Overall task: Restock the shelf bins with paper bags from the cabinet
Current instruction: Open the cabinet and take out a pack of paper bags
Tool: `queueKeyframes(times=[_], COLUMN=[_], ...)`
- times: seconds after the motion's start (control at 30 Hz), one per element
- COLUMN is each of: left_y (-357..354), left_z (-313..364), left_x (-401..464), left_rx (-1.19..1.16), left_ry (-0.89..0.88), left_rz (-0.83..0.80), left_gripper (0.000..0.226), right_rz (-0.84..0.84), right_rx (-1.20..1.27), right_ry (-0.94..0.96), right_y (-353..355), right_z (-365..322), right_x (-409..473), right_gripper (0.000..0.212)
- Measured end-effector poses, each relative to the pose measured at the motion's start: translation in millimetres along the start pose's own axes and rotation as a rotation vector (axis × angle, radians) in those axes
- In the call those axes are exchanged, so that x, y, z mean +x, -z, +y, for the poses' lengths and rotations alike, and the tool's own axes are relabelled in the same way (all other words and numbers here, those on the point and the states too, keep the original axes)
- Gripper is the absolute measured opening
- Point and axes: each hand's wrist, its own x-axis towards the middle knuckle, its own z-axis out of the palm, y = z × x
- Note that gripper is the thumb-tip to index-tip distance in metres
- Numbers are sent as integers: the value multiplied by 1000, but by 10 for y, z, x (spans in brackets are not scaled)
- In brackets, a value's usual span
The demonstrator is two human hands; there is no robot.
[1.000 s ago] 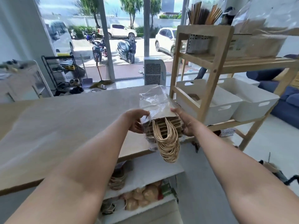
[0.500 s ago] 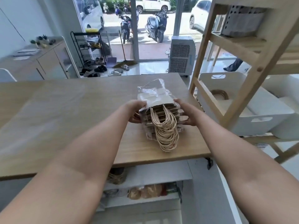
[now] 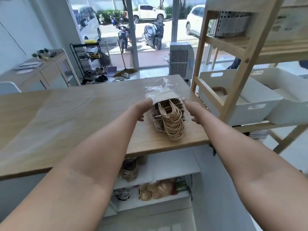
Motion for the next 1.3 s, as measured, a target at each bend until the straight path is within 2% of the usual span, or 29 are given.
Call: queueKeyframes(times=[0.13, 0.3, 0.4, 0.47, 0.6, 0.67, 0.77, 0.97, 1.1, 1.3], left_y=[94, 304, 359, 372, 387, 392, 397, 169, 0, -144], left_z=[-367, -938, -1208, -1395, -1894, -2087, -2266, -2603, -2876, -3240], left_x=[-466, -915, -1095, -1141, -1037, -976, -906, -535, -217, 358], left_rx=[207, 498, 659, 686, 702, 695, 623, 459, 312, 223], left_ry=[-100, -12, -42, -38, 24, 75, 160, 184, 188, 172], left_rz=[-21, -141, -120, -125, -64, -83, -139, -33, 32, 232], left_gripper=[64, 70, 59, 56, 60, 62, 66, 66, 61, 46], right_rz=[103, 125, 62, 4, -123, -185, -273, -393, -360, -273], right_rx=[-31, -168, -214, -248, -309, -360, -399, -416, -342, -160], right_ry=[54, 96, 34, -15, -115, -150, -203, -285, -339, -359], right_y=[-76, -295, -439, -540, -841, -996, -1176, -1446, -1561, -1755], right_z=[226, 549, 739, 847, 1093, 1234, 1391, 1720, 1984, 2288], right_x=[-524, -1056, -1242, -1294, -1290, -1231, -1123, -784, -566, -65], right_gripper=[58, 49, 51, 58, 64, 63, 62, 61, 64, 80])
